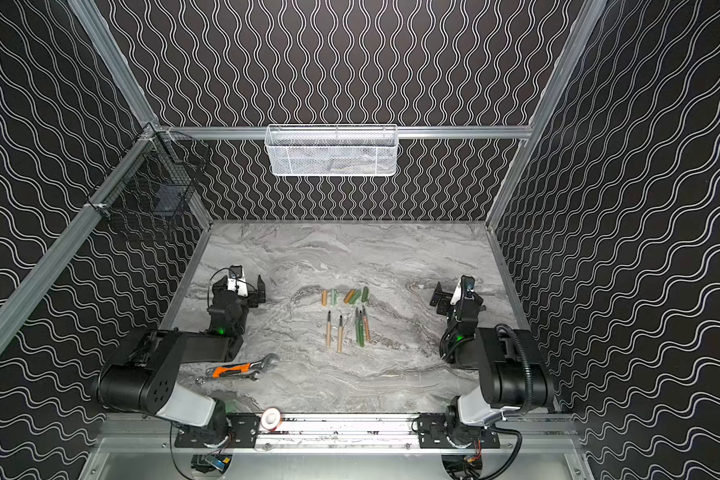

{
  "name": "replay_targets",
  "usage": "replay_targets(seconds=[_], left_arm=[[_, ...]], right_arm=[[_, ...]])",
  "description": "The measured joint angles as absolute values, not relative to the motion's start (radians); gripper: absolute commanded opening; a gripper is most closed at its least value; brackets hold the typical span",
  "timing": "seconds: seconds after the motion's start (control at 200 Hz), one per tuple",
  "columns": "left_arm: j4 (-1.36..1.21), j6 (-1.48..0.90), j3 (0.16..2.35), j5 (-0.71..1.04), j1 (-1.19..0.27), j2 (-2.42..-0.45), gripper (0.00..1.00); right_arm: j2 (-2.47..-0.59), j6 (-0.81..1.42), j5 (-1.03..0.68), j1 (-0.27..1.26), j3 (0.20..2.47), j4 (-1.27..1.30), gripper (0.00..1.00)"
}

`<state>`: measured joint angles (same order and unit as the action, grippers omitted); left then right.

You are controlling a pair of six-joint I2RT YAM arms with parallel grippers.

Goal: Insert the pens into the pen caps

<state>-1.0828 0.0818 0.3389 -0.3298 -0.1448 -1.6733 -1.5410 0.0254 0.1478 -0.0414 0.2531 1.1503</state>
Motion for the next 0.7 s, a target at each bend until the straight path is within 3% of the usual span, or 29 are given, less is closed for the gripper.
replay_targets(seconds=[0.701], left_arm=[[-1.069, 0.08, 0.35, -0.302, -0.128, -1.673, 0.99]], right_arm=[[-1.541, -0.001, 0.17, -0.006, 0.24, 1.175, 1.0]])
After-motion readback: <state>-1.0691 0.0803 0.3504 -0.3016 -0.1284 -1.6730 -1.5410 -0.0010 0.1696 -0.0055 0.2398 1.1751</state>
